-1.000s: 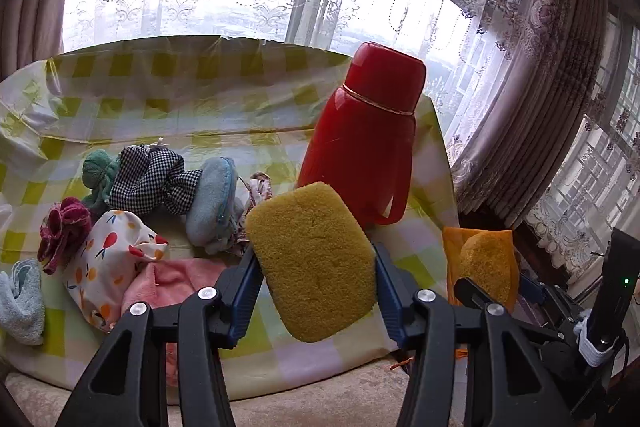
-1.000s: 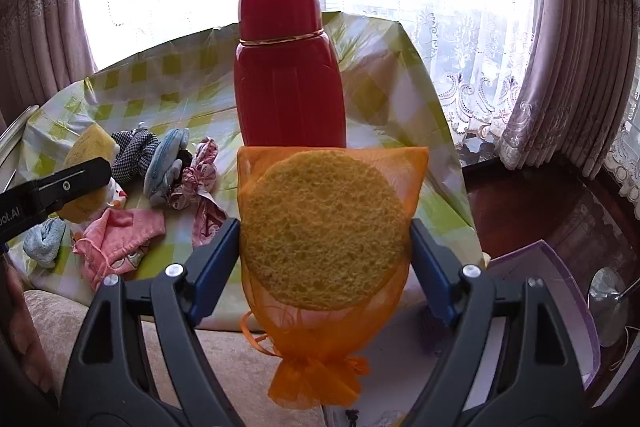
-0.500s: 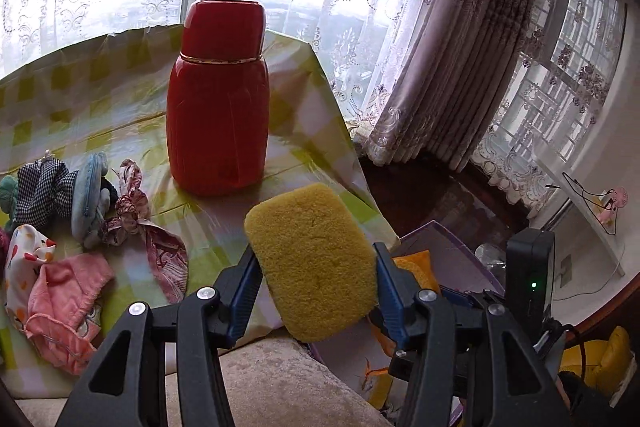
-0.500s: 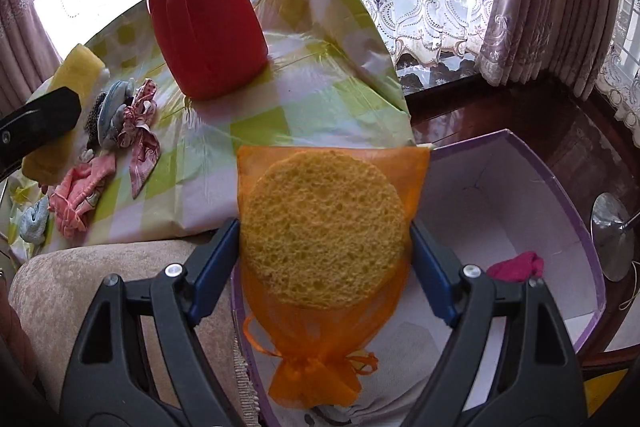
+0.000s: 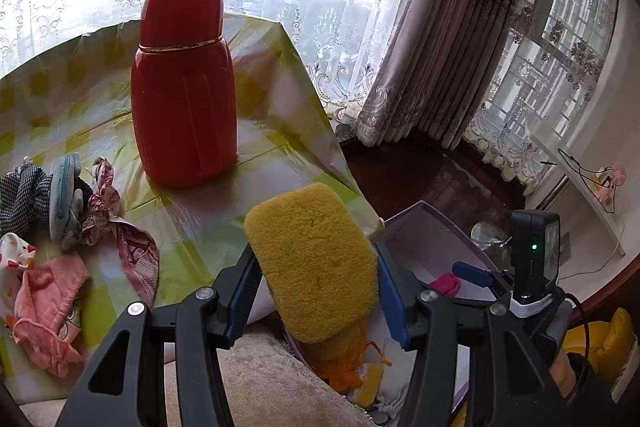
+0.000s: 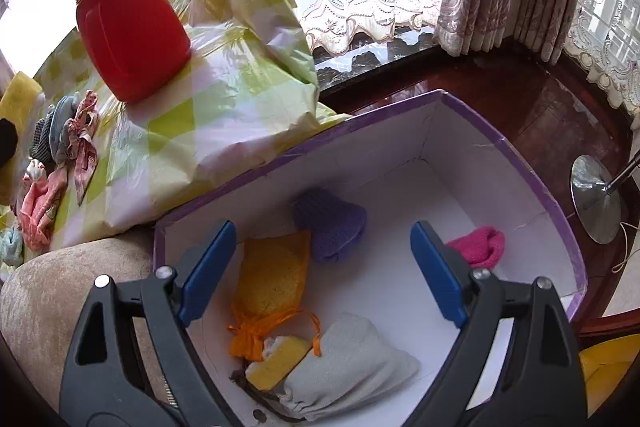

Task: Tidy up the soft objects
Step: 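Carry the sponge and mesh bag over the white box and open both tools, then move both open tools back over the table pile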

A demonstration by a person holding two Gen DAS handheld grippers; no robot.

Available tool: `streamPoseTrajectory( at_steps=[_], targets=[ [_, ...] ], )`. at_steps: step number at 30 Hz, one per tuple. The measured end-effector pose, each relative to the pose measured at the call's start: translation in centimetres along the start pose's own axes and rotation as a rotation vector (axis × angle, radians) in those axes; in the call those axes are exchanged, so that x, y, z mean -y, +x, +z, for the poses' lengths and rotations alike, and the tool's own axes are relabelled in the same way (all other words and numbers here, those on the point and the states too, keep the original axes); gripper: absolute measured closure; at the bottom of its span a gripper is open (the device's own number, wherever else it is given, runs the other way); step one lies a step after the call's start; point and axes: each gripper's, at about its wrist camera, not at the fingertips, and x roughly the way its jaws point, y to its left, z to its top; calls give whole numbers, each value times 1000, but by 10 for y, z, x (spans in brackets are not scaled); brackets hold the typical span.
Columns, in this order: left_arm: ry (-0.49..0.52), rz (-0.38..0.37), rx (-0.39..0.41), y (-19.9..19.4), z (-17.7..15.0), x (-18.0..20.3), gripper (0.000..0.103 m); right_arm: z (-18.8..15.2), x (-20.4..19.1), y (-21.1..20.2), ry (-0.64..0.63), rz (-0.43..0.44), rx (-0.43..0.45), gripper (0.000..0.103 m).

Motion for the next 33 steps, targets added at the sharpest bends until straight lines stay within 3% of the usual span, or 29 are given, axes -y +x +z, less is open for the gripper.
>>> streamPoseTrajectory(
  at_steps=[3, 6, 7, 16, 24, 33],
  targets=[
    [-8, -63, -31, 5, 0, 3, 41, 8, 14, -10, 32, -41, 38, 13],
    [-26, -76, -51, 9, -1, 1, 23, 14, 20, -17, 42, -53, 58, 13],
    [-35, -75, -48, 8, -1, -1, 22, 16, 20, -17, 43, -53, 63, 13],
    [-151, -37, -26, 0, -2, -32, 22, 14, -2, -13, 6, -7, 58, 13],
    [-188, 0, 69, -14, -4, -52, 21, 14, -35, -21, -54, 66, 80, 13],
    [-203, 164, 122, -54, -17, -93, 21, 22, -101, -46, -174, 102, 181, 5]
  ],
)
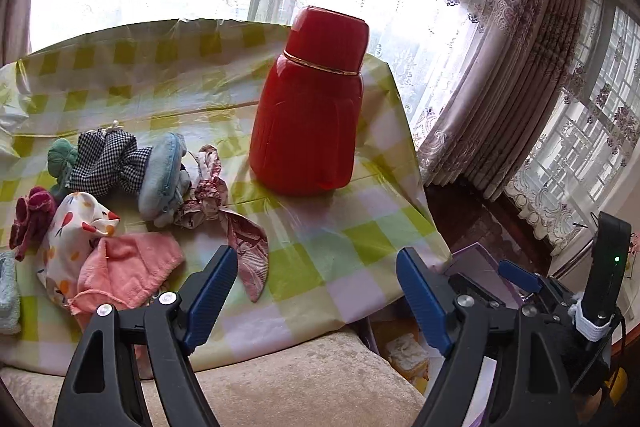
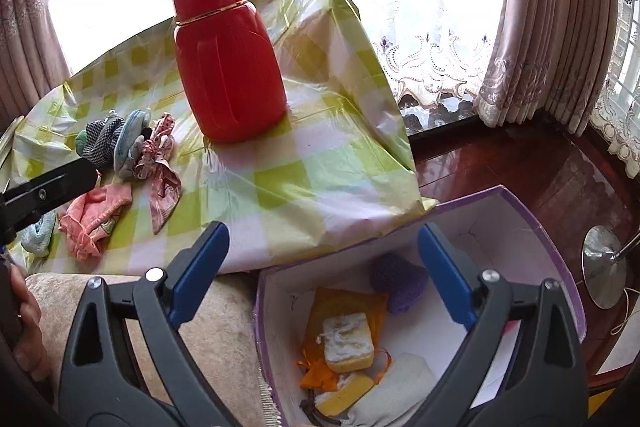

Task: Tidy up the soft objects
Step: 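Move both open tools back over the table pile, then grasp the light blue towel with the left tool while the right tool grasps the pink-white printed scarf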

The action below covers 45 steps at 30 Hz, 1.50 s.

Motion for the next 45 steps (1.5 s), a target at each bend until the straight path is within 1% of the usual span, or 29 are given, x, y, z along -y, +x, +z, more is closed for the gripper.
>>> streamPoseTrajectory(
  at_steps=[2, 3, 5, 8, 11, 13, 16, 19, 23, 26, 29, 34, 39, 45],
  targets=[
    [-20, 27, 20, -10, -2, -18, 21, 6, -16, -2, -24, 8, 17, 3],
    [-34, 52, 32, -15, -3, -27, 21, 10, -24, -3, -40, 6, 25, 3],
    [-72, 101, 58, -27, -6, -47, 21, 16, -41, -4, -73, -20, 30, 1],
    [-169, 194, 102, -46, -11, -86, 21, 18, -65, -5, -140, -31, 50, 1],
    [-271, 276, 128, -64, -20, -129, 21, 17, -87, -6, -211, -23, 81, 1],
    [-342, 324, 133, -75, -29, -160, 21, 16, -102, -3, -249, -5, 79, 1],
    [-439, 360, 118, -89, -42, -199, 21, 15, -120, 3, -285, 27, 58, 1],
    [-510, 394, 99, -99, -54, -229, 21, 14, -134, 8, -313, 85, 29, 1],
    [-590, 416, 69, -104, -67, -260, 21, 15, -150, 19, -320, 180, -31, 1],
    [-657, 422, 47, -102, -75, -282, 21, 15, -162, 30, -321, 203, -76, 1],
    [-702, 420, 18, -97, -80, -299, 21, 14, -176, 41, -334, 227, -104, 1],
    [-753, 433, -13, -89, -82, -320, 21, 18, -192, 67, -343, 211, -159, 1],
    [-773, 426, -54, -74, -82, -332, 21, 31, -200, 90, -321, 181, -160, 1],
    [-750, 425, -88, -60, -78, -336, 21, 47, -213, 125, -335, 131, -156, 2]
  ],
)
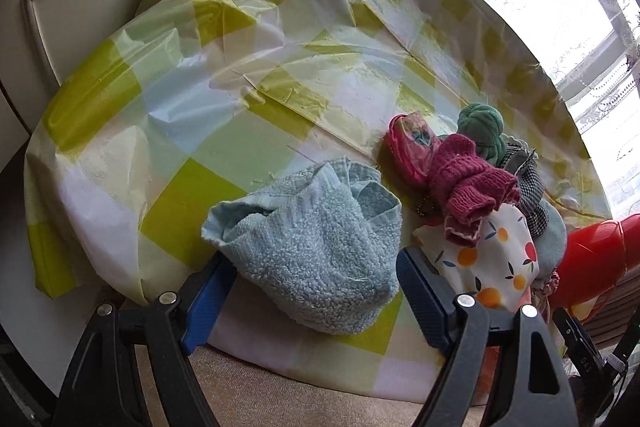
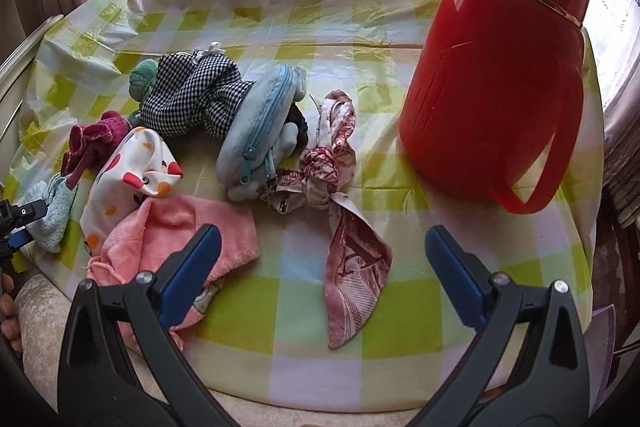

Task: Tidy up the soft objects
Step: 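Grasp the light blue towel with the left tool while the right tool grasps the pink-white printed scarf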

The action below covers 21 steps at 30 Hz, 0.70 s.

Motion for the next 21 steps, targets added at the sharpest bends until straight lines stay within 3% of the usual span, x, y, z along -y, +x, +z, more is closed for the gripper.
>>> streamPoseTrajectory(
  at_steps=[5, 8, 13, 16, 17, 18, 19, 21],
  targets=[
    [36, 13, -5, 7, 4, 8, 21, 17, 3, 26, -4, -78, -14, 17],
    [54, 17, -9, 12, 5, 12, 22, 24, 8, 36, 25, -104, -13, 18],
    [79, 25, -6, 16, 5, 17, 37, 35, 8, 52, 32, -126, -4, 23],
    [96, 25, -7, 17, 5, 20, 50, 36, 6, 64, 28, -115, -29, 41],
    [101, 19, -8, 18, 5, 21, 55, 35, 5, 66, 24, -105, -38, 57],
    [105, 11, -12, 19, 5, 21, 65, 34, 4, 68, 21, -94, -43, 76],
    [105, 5, -13, 19, 4, 22, 73, 33, 3, 67, 21, -91, -40, 80],
    [107, -1, -1, 16, 4, 22, 77, 31, 4, 59, 26, -90, -18, 81]
  ],
)
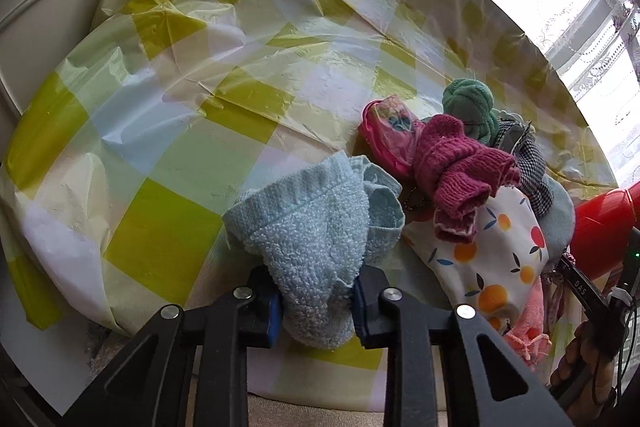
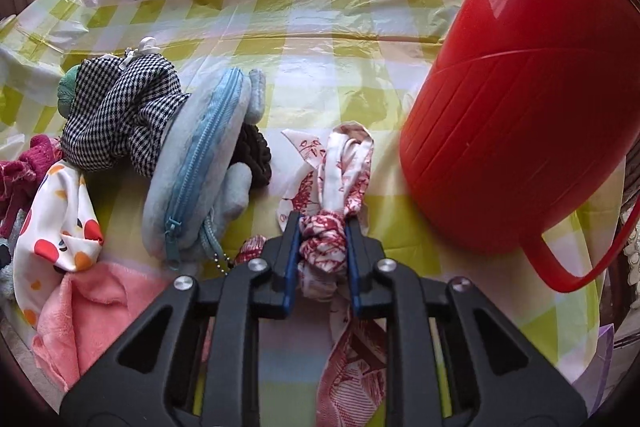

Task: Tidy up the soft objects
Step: 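Grasp the light blue towel with the left tool while the right tool grasps the pink-white printed scarf, then carry the towel and scarf over the white box and open both tools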

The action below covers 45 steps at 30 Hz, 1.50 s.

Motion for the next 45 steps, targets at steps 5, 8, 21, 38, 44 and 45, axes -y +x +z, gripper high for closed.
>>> streamPoseTrajectory(
  at_steps=[5, 8, 21, 38, 44, 45],
  targets=[
    [15, -4, 52, -14, -1, 4, 80, -8, 4, -25, 9, 13, 39, 81],
    [27, 5, 94, -26, -3, 8, 80, -14, 6, -41, 7, 24, 62, 81],
    [102, -84, 227, -76, -23, 50, 81, -48, 29, -100, 43, 78, 106, 81],
    [379, -347, 163, -93, -84, 192, 81, -120, 152, -153, 240, -31, 85, 81],
    [502, -463, 75, -95, -122, 256, 81, -148, 203, -163, 333, -89, 64, 81],
    [526, -481, 59, -95, -130, 265, 81, -153, 210, -164, 345, -99, 63, 81]
  ],
)
